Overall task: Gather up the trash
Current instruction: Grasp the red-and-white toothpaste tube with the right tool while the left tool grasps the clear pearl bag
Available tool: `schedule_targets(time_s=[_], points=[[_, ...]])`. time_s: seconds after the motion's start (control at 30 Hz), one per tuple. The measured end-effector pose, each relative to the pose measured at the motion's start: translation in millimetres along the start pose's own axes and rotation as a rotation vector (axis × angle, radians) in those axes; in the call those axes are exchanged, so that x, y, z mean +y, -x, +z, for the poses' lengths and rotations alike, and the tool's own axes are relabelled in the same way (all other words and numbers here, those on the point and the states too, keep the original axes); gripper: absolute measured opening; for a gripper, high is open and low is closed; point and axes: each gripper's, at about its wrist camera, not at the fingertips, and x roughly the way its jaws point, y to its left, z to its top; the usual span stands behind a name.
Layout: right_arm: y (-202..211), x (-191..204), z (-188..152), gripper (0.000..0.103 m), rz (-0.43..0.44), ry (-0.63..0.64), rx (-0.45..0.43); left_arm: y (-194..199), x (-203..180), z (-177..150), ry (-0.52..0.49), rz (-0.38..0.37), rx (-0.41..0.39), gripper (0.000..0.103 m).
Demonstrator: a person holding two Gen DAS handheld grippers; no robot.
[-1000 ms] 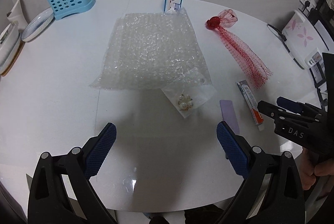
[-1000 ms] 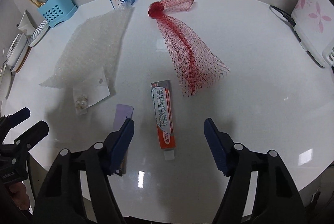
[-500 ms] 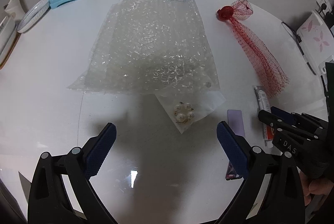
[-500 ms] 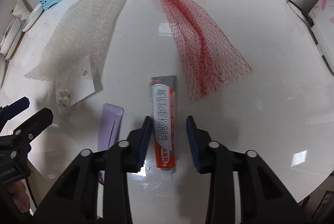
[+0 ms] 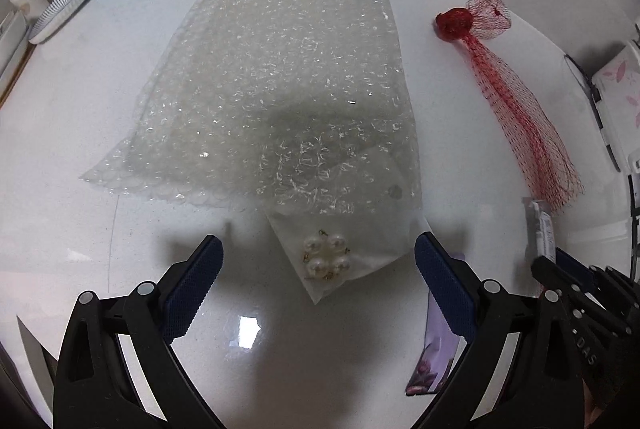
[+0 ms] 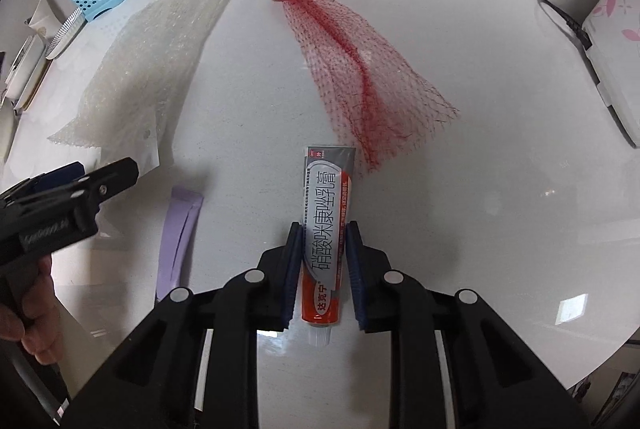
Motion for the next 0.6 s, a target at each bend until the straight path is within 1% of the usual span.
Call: schedule_targets(time_s=[0.2, 0.43, 0.5, 0.6], points=[[6.1, -9.4, -0.6, 0.021, 0.004, -0.006, -0.008, -10.5, -6.8, 5.0, 0.008, -0.001, 0.023, 0.092], [7.6, -9.2, 1.6, 0.021, 0.021, -0.011, -0.012, -10.9, -18.7, -0.3, -0.034, 0.005, 0.033, 0.087], [7.7, -8.9, 1.8, 0.021, 0.026, -0.012, -0.013, -10.8, -22.7, -2.1, -0.052, 0.026, 0.03, 0.084], [8.6, -9.4, 0.7, 0.021, 0.028, -0.01, -0.014, -11.2, -27.3, -3.4, -0.066, 0.053, 0.027, 0.075]])
